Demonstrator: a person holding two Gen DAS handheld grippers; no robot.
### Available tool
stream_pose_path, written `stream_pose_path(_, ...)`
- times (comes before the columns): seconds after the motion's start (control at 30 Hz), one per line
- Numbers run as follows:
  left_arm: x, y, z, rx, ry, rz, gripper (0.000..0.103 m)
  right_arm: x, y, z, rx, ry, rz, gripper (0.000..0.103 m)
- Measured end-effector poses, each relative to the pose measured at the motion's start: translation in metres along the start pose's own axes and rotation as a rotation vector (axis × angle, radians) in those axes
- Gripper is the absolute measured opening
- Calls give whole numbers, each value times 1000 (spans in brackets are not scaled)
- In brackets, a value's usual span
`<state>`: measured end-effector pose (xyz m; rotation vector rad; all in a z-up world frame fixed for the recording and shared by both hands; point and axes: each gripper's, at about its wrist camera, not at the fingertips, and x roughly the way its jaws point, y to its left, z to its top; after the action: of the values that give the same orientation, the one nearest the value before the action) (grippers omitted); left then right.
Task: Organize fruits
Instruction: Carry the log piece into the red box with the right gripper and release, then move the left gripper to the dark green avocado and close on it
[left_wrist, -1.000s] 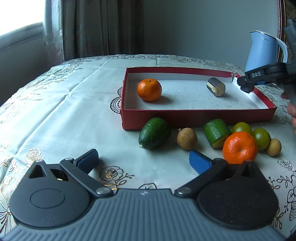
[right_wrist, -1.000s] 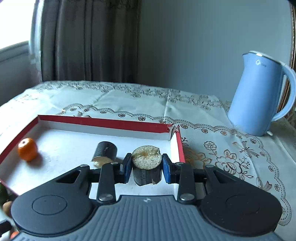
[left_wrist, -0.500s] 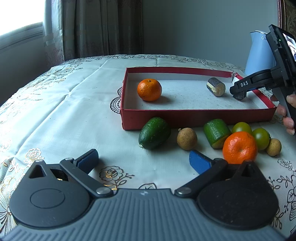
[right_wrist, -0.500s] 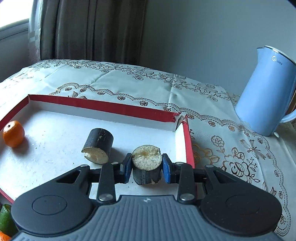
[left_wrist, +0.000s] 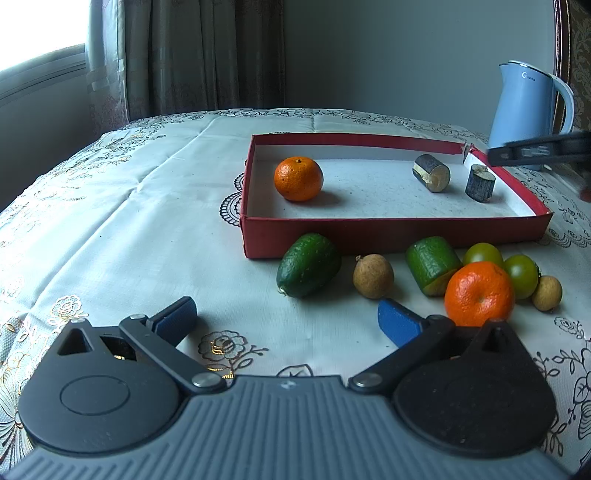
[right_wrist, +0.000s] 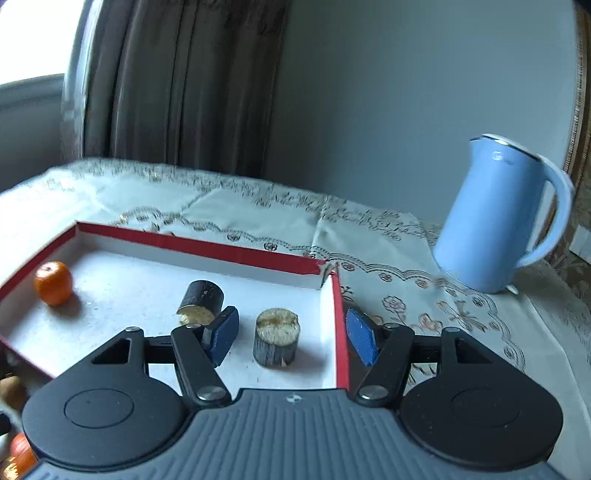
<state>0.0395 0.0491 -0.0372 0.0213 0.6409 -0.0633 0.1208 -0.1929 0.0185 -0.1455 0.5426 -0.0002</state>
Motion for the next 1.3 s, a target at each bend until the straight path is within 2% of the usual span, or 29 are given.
stream_pose_path(0.2, 0, 0, 0, 0, 0, 0, 103, -42, -23, -35, 128, -67, 21, 67)
stream_pose_path(0.33, 0, 1, 0, -3, -2, -1, 103, -46, -29, -56, 162, -71, -13, 67)
stream_pose_path(0.43, 0, 1, 0, 4, -4, 2, 103, -39, -41, -61, 223, -42, 9, 67)
stream_pose_path(0.57, -1, -1, 2, 28, -18, 42, 103, -36, -45, -65, 238, -23, 0, 68)
stream_pose_path(0.63, -2, -3, 6, 67, -39, 89, 103, -37, -45, -66, 242, -22, -7, 76)
stream_pose_path(0.67, -3, -2, 8, 77, -57, 109, 103, -37, -45, -67, 244, -23, -9, 76)
stream_pose_path(0.9, 5, 0, 18, 140, -59, 86, 103, -40, -47, -67, 248, -40, -22, 76)
stream_pose_path(1.0, 8, 3, 16, 134, -45, 46, 99, -38, -46, -67, 247, -32, -26, 76)
stream_pose_path(1.2, 10, 7, 15, 100, -34, -5, 79, -37, -46, -67, 244, -22, -32, 77)
stream_pose_path(1.3, 9, 7, 15, 106, -38, -40, 66, -37, -46, -67, 244, -22, -36, 80)
